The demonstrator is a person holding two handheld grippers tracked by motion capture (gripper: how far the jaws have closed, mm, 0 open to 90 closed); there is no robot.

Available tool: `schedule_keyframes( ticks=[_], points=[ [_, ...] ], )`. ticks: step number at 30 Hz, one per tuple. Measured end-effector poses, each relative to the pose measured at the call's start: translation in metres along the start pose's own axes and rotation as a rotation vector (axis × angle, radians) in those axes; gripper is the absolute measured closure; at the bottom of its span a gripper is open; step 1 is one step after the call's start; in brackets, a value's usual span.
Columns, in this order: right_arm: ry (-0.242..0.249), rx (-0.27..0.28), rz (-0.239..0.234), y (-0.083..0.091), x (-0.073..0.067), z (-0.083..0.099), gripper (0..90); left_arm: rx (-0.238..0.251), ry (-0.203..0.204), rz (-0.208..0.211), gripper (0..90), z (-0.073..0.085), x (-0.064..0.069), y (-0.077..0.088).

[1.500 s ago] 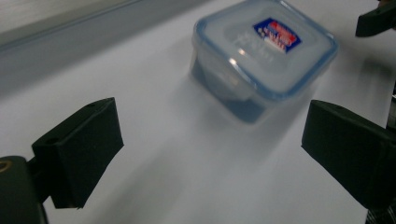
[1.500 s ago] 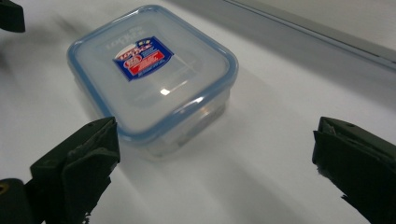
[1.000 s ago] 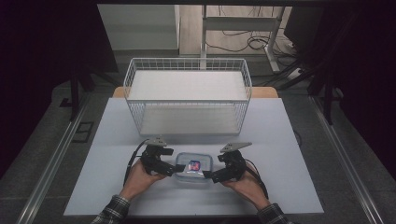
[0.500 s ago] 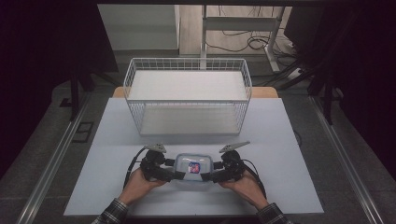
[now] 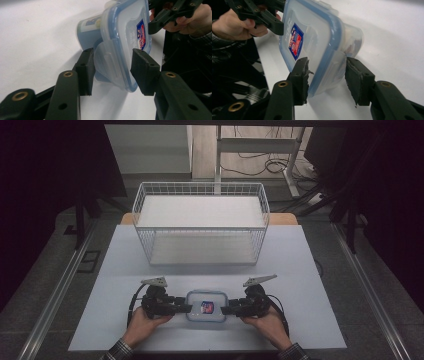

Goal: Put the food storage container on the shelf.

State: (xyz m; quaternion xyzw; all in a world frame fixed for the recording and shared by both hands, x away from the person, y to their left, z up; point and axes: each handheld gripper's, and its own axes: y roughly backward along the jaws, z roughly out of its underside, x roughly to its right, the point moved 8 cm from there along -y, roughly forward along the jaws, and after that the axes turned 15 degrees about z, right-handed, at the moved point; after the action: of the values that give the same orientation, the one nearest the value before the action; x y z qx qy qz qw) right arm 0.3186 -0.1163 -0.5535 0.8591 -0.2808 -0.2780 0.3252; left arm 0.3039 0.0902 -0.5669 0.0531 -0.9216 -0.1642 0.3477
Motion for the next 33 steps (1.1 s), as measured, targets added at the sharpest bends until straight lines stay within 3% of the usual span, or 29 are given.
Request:
schedule_keyframes(
  ticks=[8,16,20,27,33],
  points=[
    [-0.017,-0.001,-0.042,0.001,0.001,0.001,56.8,0.029,0.024,0.051,57.6,0.003,-0.002,0.002],
    [-0.065,0.038,-0.073,0.002,0.004,-0.003,58.3,0.071,0.062,0.095,59.2,0.002,-0.006,0.004],
    [-0.054,0.063,-0.055,0.003,0.005,-0.006,58.3,0.079,0.056,0.085,59.0,-0.002,-0.007,0.004],
    [-0.081,0.101,-0.062,0.008,0.005,-0.015,58.8,0.105,0.052,0.086,59.1,-0.010,-0.005,0.008],
    [-0.083,0.141,-0.062,0.015,0.004,-0.028,58.9,0.118,0.035,0.076,59.2,-0.026,0.000,0.016]
  ],
)
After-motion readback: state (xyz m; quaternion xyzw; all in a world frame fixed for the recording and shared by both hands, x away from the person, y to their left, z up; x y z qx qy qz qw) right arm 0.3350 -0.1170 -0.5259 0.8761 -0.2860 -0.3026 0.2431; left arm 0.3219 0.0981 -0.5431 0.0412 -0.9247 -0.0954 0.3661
